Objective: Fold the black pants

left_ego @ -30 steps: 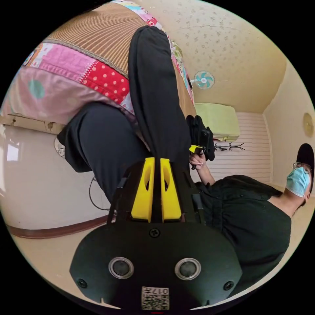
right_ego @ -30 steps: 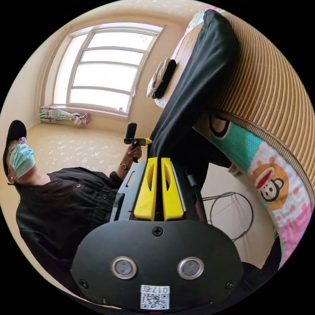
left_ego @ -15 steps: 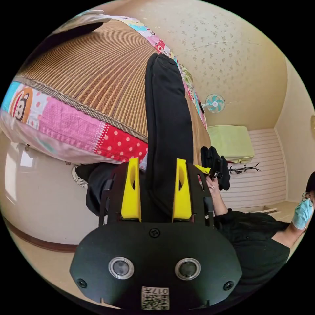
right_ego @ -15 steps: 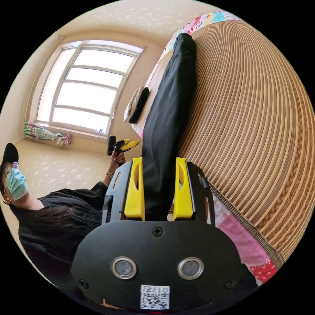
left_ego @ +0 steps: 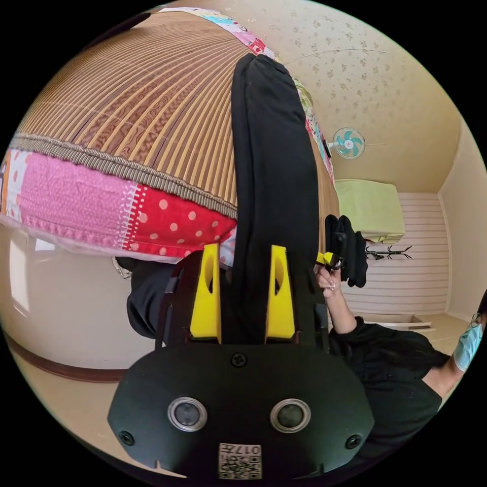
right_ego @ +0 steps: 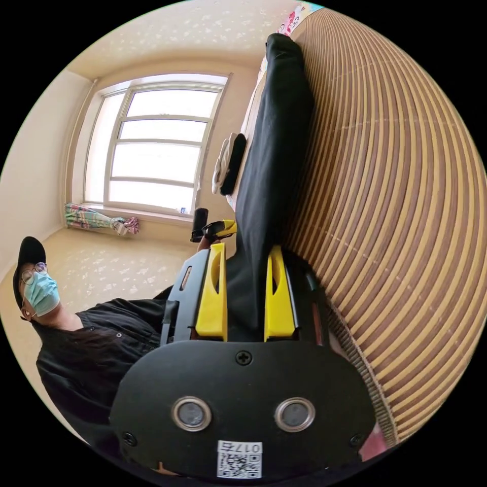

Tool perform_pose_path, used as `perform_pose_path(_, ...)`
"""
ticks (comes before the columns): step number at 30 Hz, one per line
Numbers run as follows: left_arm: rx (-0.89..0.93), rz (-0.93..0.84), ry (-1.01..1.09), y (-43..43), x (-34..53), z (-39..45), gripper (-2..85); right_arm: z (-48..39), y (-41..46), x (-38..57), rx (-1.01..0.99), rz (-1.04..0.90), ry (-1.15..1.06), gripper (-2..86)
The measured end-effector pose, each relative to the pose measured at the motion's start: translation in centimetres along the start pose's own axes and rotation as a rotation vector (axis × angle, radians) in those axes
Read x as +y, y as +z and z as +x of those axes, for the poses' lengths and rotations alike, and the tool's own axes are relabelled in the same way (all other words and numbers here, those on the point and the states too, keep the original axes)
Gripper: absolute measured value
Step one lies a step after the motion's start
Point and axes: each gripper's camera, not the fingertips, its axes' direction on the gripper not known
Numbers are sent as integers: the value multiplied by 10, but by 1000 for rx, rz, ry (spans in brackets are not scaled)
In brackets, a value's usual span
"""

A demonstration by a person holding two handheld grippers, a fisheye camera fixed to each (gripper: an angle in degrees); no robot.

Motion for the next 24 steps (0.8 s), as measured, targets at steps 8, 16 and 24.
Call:
perform_pose_path(8, 485, 232, 182, -47, 76, 16, 24, -62, -7, 6, -211, 119, -134, 7)
perform_pose_path(16, 510, 455, 910, -188, 168, 243, 18, -346, -76, 28, -138, 125, -806, -1)
perform_pose_path(24, 544, 676, 1164, -263, 205, 397, 14, -582, -124, 71, 35, 251, -1138, -1)
